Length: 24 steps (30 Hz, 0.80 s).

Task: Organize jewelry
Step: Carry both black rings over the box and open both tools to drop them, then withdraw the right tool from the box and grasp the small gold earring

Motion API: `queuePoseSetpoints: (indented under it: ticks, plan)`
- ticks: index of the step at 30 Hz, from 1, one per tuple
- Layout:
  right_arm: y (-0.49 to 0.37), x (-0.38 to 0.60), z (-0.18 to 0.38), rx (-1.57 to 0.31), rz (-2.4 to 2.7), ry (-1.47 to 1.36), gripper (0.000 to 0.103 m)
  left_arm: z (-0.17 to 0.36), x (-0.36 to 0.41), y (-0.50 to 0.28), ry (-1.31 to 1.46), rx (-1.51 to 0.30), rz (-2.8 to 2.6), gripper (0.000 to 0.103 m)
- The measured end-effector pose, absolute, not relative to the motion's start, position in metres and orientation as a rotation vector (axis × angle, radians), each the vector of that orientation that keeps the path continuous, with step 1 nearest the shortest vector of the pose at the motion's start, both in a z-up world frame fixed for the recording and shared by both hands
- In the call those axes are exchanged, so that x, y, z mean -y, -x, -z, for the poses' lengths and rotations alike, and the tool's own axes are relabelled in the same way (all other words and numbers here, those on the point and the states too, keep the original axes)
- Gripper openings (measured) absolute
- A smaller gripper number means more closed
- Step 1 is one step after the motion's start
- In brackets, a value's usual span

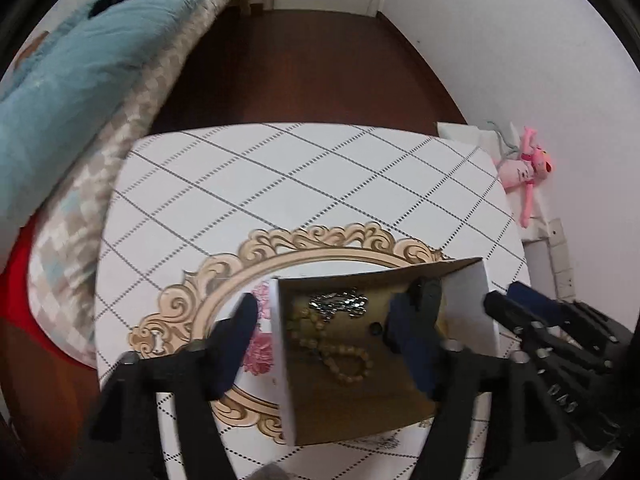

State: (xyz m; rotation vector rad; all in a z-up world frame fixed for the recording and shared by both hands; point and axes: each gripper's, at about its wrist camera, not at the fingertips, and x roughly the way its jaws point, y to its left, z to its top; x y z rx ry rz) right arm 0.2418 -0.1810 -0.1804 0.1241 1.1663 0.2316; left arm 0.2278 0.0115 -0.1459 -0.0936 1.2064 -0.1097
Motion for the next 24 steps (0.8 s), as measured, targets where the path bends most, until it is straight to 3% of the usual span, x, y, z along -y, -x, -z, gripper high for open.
queuePoseSetpoints:
  ticks: [5,9,11,12,14,15,24]
  plan:
    - [-0.234,0.186,0.171,-1.136,-0.184,-0.089,0.036,0.148,-0.013,-0.216,0.030,-1.191,0.054,0.069]
    - [-0.223,0.187,0.171,-1.131,-0.144,-0.037,0.050,0.150,-0.016,-0.202,-0.004,-1.159,0.012,0.088]
    - [-0.218,0.186,0.174,-1.137,-0.126,-0.006,0.071,0.151,-0.017,-0.197,-0.013,-1.155,-0.002,0.102]
    - [-0.216,0.185,0.176,-1.144,-0.124,0.006,0.077,0.152,-0.017,-0.194,-0.017,-1.152,-0.006,0.103]
    - [-0.211,0.184,0.180,-1.160,-0.119,0.022,0.099,0.154,-0.017,-0.189,-0.024,-1.145,-0.012,0.103]
    - [-0.209,0.183,0.181,-1.164,-0.116,0.030,0.102,0.154,-0.018,-0.187,-0.023,-1.141,-0.014,0.103]
    - [-0.192,0.177,0.165,-1.129,-0.095,0.038,0.103,0.137,-0.020,-0.168,-0.007,-1.108,-0.023,0.103]
